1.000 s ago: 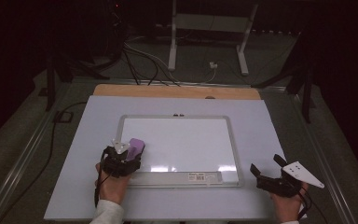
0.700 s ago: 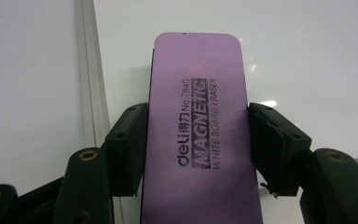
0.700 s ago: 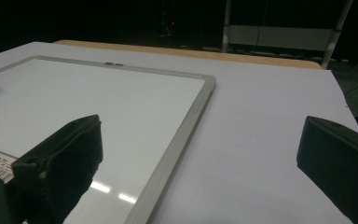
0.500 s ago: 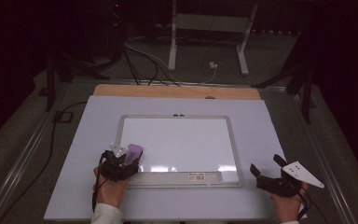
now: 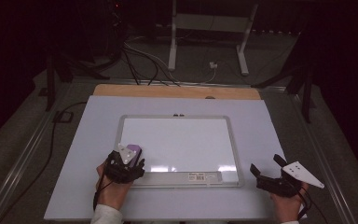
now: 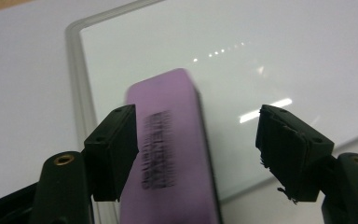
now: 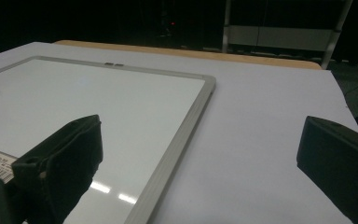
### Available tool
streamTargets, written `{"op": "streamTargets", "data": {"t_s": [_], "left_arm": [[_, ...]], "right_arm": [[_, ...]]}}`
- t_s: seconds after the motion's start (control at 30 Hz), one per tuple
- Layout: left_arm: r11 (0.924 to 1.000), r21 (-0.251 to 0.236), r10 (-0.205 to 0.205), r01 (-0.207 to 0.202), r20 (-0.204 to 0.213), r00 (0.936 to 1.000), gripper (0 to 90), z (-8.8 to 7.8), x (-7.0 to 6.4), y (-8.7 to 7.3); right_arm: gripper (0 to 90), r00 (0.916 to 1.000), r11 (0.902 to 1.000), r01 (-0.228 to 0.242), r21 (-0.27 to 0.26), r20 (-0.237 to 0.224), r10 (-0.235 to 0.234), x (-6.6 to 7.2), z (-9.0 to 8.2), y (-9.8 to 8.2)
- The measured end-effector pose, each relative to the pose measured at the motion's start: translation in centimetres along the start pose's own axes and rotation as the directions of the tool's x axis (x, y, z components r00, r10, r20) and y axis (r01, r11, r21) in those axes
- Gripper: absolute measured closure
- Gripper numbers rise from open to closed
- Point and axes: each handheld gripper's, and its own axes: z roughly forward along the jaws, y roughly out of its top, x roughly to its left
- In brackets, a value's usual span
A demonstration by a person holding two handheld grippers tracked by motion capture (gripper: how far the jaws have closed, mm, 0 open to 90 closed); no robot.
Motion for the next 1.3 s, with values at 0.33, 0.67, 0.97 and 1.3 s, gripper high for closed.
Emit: {"op": "streamTargets", "data": {"t_s": [0.33, 0.67, 0.97, 1.3], "left_arm": [[0.9974, 0.069, -0.018, 0.018, 0.003, 0.9998, 32.4, 0.8, 0.6, -0.4], [0.9946, 0.082, -0.062, 0.064, -0.027, 0.9977, 41.1, 0.8, 2.1, -0.6], [0.9941, 0.040, -0.098, 0.101, -0.056, 0.9936, 59.0, 0.0, 2.5, -0.7], [0.9885, 0.032, -0.146, 0.148, -0.053, 0.9879, 63.6, -0.5, 2.4, -1.0]], "right_arm": [[0.6, 1.0000, 1.0000, 0.000, -0.001, 0.001, 0.000, 0.0, 0.0, 0.0], [0.6, 1.0000, 1.0000, -0.001, -0.001, 0.000, 0.001, 0.0, 0.0, 0.0], [0.6, 1.0000, 1.0000, -0.002, -0.001, 0.000, 0.002, 0.0, 0.0, 0.0], [0.6, 1.0000, 1.0000, -0.004, -0.001, 0.000, 0.004, 0.0, 0.0, 0.0]]}}
